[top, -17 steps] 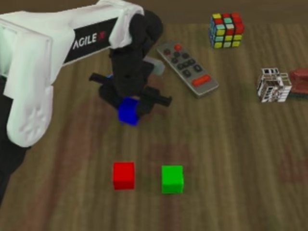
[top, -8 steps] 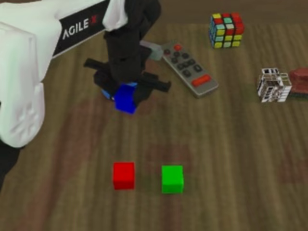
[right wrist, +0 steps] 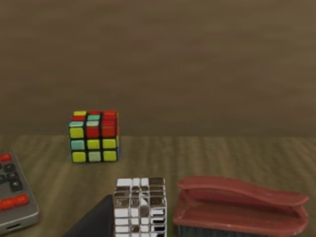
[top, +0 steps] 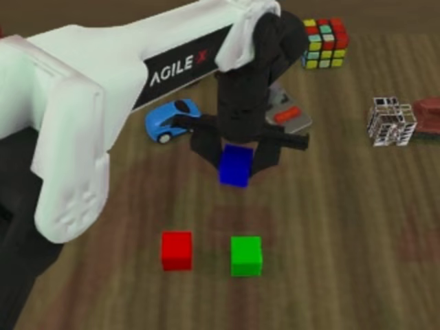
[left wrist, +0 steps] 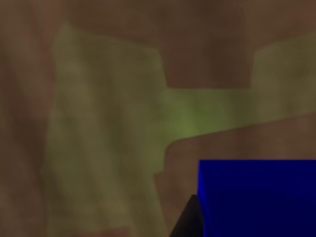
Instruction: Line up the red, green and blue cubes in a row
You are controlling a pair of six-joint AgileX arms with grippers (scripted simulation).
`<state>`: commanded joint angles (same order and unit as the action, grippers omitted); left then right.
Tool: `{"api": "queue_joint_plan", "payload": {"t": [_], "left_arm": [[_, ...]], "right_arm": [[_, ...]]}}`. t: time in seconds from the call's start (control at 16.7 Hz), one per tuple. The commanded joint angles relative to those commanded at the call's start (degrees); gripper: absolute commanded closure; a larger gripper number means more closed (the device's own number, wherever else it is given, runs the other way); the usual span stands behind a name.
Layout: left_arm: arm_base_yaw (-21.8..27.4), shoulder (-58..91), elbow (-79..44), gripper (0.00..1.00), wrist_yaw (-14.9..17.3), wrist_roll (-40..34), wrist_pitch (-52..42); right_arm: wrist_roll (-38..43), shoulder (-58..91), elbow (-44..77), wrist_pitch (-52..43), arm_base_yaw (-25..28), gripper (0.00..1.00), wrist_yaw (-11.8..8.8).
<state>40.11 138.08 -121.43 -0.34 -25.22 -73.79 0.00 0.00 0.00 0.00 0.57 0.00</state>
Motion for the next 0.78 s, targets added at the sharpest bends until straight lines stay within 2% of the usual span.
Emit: {"api": "queue_joint_plan", "payload": {"t": [0.18,0.36,0.54,0.78], "left_arm": [[6.4,0.0,-0.7,1.0,0.0,-13.8,-1.3],[11.7,-0.6,-1.2,1.0,0.0,-23.8,-2.0],[14.6,-1.4,-1.4,1.0,-0.1,-28.4,-2.1],[14.6,-1.3,-1.3,1.0,-0.1,-28.6,-2.0]], "right_arm": [[0.0,0.0,0.0,0.0,0.0,0.0,0.0],[0.0,0.0,0.0,0.0,0.0,0.0,0.0],[0.0,0.0,0.0,0.0,0.0,0.0,0.0],[0.0,0.0,0.0,0.0,0.0,0.0,0.0]]}}
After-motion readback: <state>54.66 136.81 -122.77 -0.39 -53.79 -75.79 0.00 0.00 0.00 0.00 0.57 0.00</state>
